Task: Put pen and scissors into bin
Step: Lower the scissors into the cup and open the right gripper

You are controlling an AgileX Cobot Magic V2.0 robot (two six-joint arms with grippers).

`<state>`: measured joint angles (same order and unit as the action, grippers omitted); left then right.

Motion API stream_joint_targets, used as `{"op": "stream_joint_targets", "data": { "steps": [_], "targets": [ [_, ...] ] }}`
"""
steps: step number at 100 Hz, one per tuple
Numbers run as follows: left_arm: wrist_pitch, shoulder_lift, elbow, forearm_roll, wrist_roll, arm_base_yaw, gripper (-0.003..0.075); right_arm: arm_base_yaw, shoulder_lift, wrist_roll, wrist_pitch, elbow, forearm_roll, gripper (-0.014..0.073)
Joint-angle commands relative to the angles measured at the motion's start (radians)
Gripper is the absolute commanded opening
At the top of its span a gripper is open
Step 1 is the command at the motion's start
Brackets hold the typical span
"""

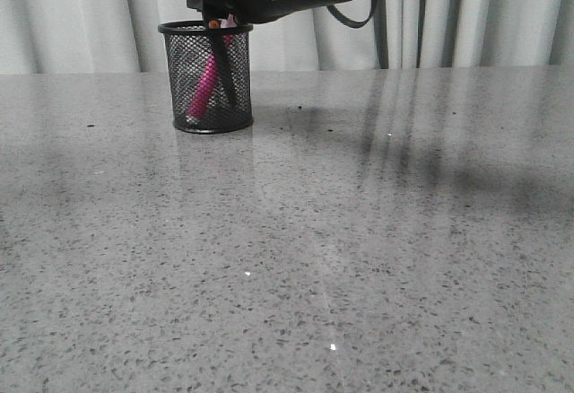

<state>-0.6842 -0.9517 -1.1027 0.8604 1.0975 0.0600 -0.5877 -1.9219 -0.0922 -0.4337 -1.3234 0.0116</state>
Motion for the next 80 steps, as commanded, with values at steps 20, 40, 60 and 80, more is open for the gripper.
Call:
{"op": "stream_joint_targets", "data": {
  "steps": [20,40,60,80],
  "targets": [
    [0.048,0.011,-0.027,0.048,-0.005,-0.003,-0.0019,-0.001,0.063,0.002,-0.081,-0.023,0.014,0.0262],
    [0.048,0.011,-0.027,0.048,-0.005,-0.003,-0.0019,-0.001,0.074,0.002,-0.066,-0.023,0.016,0.0277],
    [0.048,0.011,-0.027,0.048,-0.005,-0.003,-0.0019,-0.001,0.100,0.002,-0.066,-0.023,0.016,0.0276],
    [0.048,0.011,-0.027,0.048,-0.005,-0.003,-0.0019,0.002,0.159,0.002,-0.065,-0.023,0.018,0.0273]
  ]
}}
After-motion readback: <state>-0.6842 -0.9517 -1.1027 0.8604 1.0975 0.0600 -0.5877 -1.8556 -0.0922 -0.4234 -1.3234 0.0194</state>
